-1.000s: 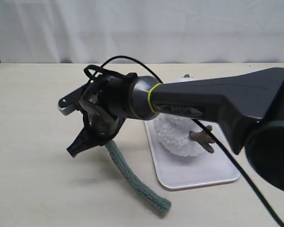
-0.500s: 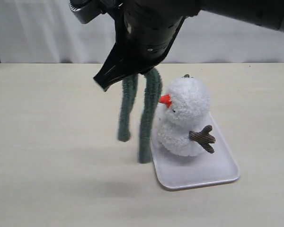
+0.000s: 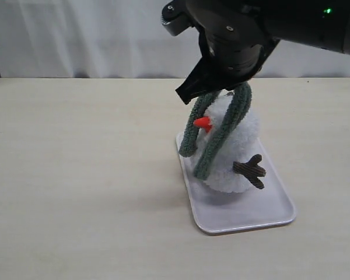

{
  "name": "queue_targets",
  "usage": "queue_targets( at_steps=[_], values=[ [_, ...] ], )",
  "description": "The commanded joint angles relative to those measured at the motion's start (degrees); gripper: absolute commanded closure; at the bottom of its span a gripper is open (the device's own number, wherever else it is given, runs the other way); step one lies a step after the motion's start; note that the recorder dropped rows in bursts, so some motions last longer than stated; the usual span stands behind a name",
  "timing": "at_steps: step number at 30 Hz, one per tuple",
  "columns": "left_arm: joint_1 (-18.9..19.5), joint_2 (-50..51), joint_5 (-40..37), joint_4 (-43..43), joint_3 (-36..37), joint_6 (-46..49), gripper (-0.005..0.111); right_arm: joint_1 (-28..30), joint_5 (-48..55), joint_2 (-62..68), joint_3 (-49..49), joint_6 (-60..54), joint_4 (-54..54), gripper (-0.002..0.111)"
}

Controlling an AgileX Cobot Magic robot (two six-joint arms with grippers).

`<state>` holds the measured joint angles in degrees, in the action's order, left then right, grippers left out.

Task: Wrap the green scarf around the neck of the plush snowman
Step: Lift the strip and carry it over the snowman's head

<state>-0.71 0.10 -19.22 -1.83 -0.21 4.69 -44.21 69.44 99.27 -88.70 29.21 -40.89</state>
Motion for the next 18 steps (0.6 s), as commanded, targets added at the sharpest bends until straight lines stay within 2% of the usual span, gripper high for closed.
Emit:
queue_targets(
  at_steps=[1, 10, 18],
  values=[
    [0.3, -0.1, 0.7, -0.4, 0.2, -0.3, 0.107, 2.8, 0.5, -0.1, 3.2, 3.1, -0.4, 0.104],
    [0.3, -0.1, 0.7, -0.4, 0.2, -0.3, 0.107, 3.0, 0.5, -0.1, 6.8, 3.0, -1.4, 0.104],
    [0.3, -0.1, 0.7, -0.4, 0.2, -0.3, 0.107, 3.4, -1.8, -0.1, 10.2, 10.3, -6.0, 0.104]
  ],
)
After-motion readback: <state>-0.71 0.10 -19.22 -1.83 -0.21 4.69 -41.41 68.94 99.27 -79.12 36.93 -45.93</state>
